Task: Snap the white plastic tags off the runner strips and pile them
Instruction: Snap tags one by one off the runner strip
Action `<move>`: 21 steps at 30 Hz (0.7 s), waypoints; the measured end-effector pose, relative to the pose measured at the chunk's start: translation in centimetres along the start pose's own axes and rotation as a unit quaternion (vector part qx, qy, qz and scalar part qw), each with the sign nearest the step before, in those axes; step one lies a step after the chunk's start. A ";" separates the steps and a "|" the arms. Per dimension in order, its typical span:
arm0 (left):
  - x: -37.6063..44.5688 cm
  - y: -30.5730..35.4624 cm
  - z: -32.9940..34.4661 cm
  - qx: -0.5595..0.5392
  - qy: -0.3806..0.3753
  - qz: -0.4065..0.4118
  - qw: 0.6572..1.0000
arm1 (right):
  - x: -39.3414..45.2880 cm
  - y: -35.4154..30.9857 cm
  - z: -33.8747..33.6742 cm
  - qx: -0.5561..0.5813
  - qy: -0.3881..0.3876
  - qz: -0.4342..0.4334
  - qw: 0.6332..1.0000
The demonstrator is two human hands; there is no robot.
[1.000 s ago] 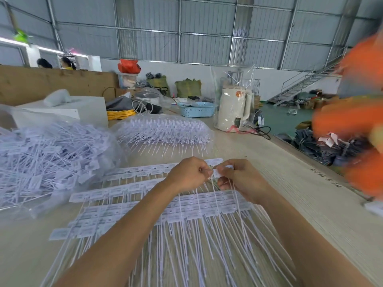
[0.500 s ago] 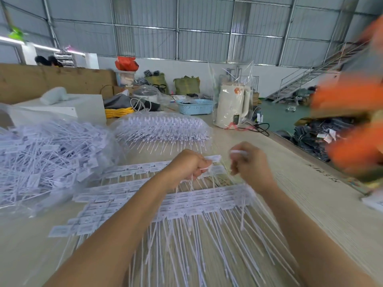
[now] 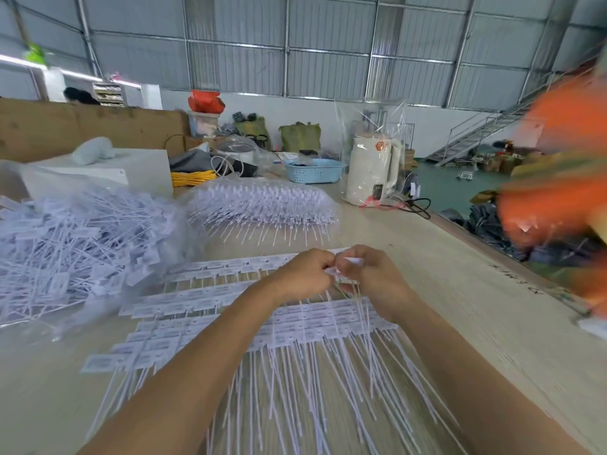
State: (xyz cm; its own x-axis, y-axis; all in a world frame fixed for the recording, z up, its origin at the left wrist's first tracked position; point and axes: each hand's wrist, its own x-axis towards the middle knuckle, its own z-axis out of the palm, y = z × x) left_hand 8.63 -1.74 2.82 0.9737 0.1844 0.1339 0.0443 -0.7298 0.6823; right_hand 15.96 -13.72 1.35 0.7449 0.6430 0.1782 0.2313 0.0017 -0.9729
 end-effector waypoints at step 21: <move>0.2 -0.5 -0.2 -0.084 0.082 -0.054 0.992 | -0.2 -0.3 -0.7 -0.136 0.037 -0.065 0.988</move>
State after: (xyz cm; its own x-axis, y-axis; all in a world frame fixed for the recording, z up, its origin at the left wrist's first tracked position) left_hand 8.77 -1.22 2.61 0.9151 0.3707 0.1588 0.0961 -0.5827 0.8070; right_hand 16.16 -14.43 1.76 0.7386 0.5935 0.3197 0.4810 -0.1317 -0.8668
